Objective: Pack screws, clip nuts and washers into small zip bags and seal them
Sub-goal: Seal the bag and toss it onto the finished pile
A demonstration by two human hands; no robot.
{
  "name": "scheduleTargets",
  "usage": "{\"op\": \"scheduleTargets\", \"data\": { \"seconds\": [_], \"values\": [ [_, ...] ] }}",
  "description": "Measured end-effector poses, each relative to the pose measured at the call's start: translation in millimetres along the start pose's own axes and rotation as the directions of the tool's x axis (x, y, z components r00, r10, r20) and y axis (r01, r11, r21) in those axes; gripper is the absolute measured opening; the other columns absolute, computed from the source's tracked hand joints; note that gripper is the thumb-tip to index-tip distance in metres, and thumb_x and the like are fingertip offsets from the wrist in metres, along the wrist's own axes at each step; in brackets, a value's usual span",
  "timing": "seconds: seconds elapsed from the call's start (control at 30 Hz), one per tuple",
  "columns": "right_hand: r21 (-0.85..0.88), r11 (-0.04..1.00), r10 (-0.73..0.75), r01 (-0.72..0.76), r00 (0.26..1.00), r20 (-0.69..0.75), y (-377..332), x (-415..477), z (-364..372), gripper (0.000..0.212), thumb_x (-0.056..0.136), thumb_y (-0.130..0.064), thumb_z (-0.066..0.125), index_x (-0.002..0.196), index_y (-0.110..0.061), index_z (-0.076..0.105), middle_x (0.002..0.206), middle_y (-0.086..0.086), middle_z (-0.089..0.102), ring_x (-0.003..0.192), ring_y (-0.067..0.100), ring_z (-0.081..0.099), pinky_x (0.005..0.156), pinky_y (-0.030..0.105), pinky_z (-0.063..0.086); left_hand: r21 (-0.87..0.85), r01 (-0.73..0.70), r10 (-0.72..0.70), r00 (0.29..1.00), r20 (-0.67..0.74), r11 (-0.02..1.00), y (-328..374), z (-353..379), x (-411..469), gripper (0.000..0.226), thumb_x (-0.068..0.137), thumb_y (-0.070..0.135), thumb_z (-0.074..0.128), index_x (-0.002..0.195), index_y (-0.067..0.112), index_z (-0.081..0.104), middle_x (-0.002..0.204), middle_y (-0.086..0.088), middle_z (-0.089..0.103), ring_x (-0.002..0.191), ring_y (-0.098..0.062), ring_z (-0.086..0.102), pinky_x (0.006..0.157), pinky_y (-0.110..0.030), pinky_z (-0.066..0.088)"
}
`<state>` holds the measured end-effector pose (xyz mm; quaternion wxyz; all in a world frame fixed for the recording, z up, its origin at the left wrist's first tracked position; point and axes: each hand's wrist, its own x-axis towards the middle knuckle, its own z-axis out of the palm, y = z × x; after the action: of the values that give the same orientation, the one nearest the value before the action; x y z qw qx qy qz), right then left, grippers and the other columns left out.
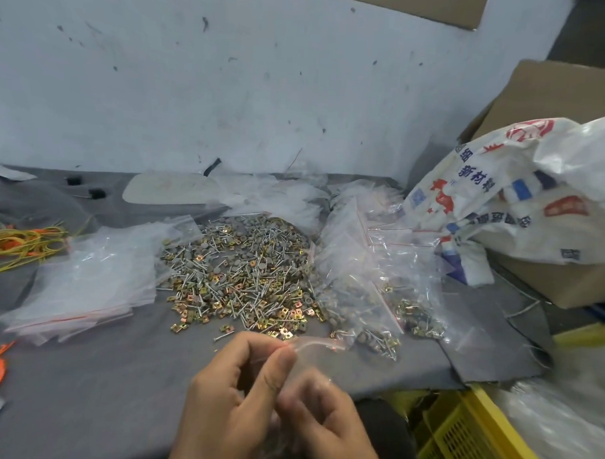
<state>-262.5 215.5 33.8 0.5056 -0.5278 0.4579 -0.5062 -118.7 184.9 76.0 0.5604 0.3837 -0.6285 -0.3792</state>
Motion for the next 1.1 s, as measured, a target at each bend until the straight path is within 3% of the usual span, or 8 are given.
{"op": "scheduleTargets", "data": {
  "seconds": [0.2,0.4,0.6,0.67,0.8,0.93,1.0,1.1],
  "values": [
    [-0.387,0.918,-0.184,0.083,0.955,-0.232,-4,20,-53,0.049,0.092,-0.071,0.051,0.084,-0.023,0.062,0.065,-0.007,0.049,0.061,0.007,0.047,0.055,0.035,0.039,0.174,0.050,-0.047,0.999,-0.018,0.983,-24,-14,2,0.029,0.086,0.067,0.059,0.112,0.056,0.063,0.091,0.018,0.066,0.066,-0.004,0.060,0.052,-0.011,0.044],
    [-0.541,0.830,-0.260,-0.135,0.764,-0.590,-12,108,-166,0.056,0.098,-0.066,0.040,0.071,-0.018,0.047,0.060,-0.002,0.047,0.052,0.015,0.045,0.054,0.034,0.038,0.358,0.276,-0.213,0.955,-0.207,0.892,-96,-50,-6,0.039,0.086,0.021,0.074,0.103,0.056,0.063,0.079,0.014,0.063,0.056,-0.009,0.052,0.054,-0.017,0.042],
    [-0.613,0.684,-0.193,-0.396,0.712,-0.675,14,173,-203,0.031,0.098,-0.050,0.054,0.098,-0.019,0.048,0.095,0.005,0.063,0.077,0.016,0.056,0.065,0.037,0.046,0.486,0.356,-0.223,0.924,-0.310,0.798,-134,-75,-11,0.047,0.080,0.008,0.079,0.084,0.053,0.066,0.078,0.005,0.068,0.077,-0.008,0.059,0.062,-0.017,0.044],
    [-0.672,0.585,-0.208,-0.454,0.717,-0.665,25,175,-198,0.054,0.091,-0.041,0.067,0.131,-0.021,0.036,0.118,0.010,0.060,0.099,0.027,0.061,0.086,0.047,0.054,0.517,0.342,-0.199,0.929,-0.313,0.785,-137,-76,-14,0.041,0.079,0.008,0.080,0.088,0.046,0.068,0.083,0.011,0.065,0.077,-0.006,0.058,0.063,-0.011,0.044],
    [-0.765,0.474,-0.449,-0.436,0.628,-0.636,34,167,-185,0.093,0.080,-0.034,0.078,0.152,-0.026,0.019,0.149,0.018,0.035,0.134,0.038,0.036,0.111,0.051,0.031,0.563,0.317,-0.152,0.935,-0.321,0.763,-141,-74,-20,0.039,0.075,0.004,0.081,0.089,0.038,0.071,0.096,0.020,0.059,0.070,-0.008,0.056,0.064,-0.014,0.044],
    [-0.891,0.298,-0.426,-0.343,0.787,-0.446,44,165,-176,0.056,0.101,-0.056,0.042,0.151,-0.032,0.033,0.161,0.006,0.025,0.147,0.034,0.024,0.118,0.060,0.023,0.531,0.291,-0.163,0.948,-0.275,0.796,-143,-77,-16,0.038,0.077,0.003,0.080,0.090,0.038,0.071,0.092,0.020,0.061,0.064,-0.003,0.056,0.061,-0.009,0.042],
    [-0.885,0.291,-0.206,-0.363,0.880,-0.429,54,167,-174,0.067,0.099,-0.072,0.019,0.156,-0.039,0.019,0.168,0.000,0.011,0.154,0.029,0.010,0.122,0.056,0.011,0.493,0.281,-0.166,0.950,-0.264,0.824,-143,-79,-12,0.037,0.082,0.005,0.077,0.091,0.040,0.070,0.091,0.020,0.062,0.068,-0.001,0.058,0.065,-0.011,0.045],
    [-0.902,0.175,-0.134,-0.396,0.898,-0.420,63,171,-180,0.075,0.095,-0.077,0.006,0.159,-0.038,0.009,0.169,0.002,0.005,0.155,0.028,0.007,0.124,0.055,0.007,0.453,0.274,-0.175,0.953,-0.248,0.848,-140,-85,1,0.033,0.088,0.012,0.072,0.093,0.044,0.067,0.088,0.019,0.065,0.076,-0.001,0.061,0.074,-0.021,0.051]
  ]
}}
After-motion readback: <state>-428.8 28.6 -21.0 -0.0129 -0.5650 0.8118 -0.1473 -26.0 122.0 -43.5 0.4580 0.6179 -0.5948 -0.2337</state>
